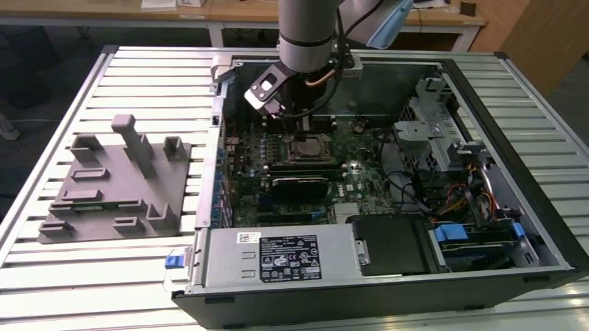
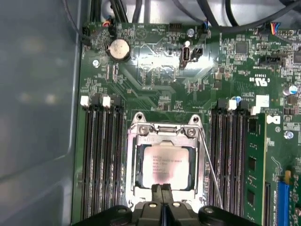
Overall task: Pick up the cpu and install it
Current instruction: 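Close the cpu cover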
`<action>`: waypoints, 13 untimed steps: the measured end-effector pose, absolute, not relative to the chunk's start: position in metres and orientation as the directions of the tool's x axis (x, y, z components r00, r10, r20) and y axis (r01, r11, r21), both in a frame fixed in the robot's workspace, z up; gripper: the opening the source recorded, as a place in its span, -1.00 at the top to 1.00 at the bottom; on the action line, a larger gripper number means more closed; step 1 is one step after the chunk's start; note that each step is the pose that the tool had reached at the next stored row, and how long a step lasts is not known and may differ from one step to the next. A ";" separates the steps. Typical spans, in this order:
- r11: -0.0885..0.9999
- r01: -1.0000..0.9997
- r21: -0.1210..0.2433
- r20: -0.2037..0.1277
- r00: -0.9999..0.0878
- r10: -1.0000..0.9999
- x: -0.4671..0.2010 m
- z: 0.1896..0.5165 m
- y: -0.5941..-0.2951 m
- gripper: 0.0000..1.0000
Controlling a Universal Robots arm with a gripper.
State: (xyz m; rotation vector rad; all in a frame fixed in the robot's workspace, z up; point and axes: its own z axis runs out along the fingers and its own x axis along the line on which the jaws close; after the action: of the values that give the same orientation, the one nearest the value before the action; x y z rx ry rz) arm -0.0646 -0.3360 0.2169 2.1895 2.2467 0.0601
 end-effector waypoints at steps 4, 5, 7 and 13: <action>0.025 0.999 0.030 0.024 -0.026 0.999 -0.059 0.217 -0.336 0.79; 0.025 0.999 0.030 0.024 -0.026 0.999 -0.058 0.217 -0.336 0.79; 0.025 0.999 0.030 0.024 -0.026 0.999 -0.056 0.217 -0.336 0.79; 0.025 0.999 0.030 0.024 -0.026 0.999 -0.052 0.217 -0.336 0.79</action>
State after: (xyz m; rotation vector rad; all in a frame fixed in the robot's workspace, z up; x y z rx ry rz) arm -0.0518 -0.3360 0.2167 2.1895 2.2466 0.0599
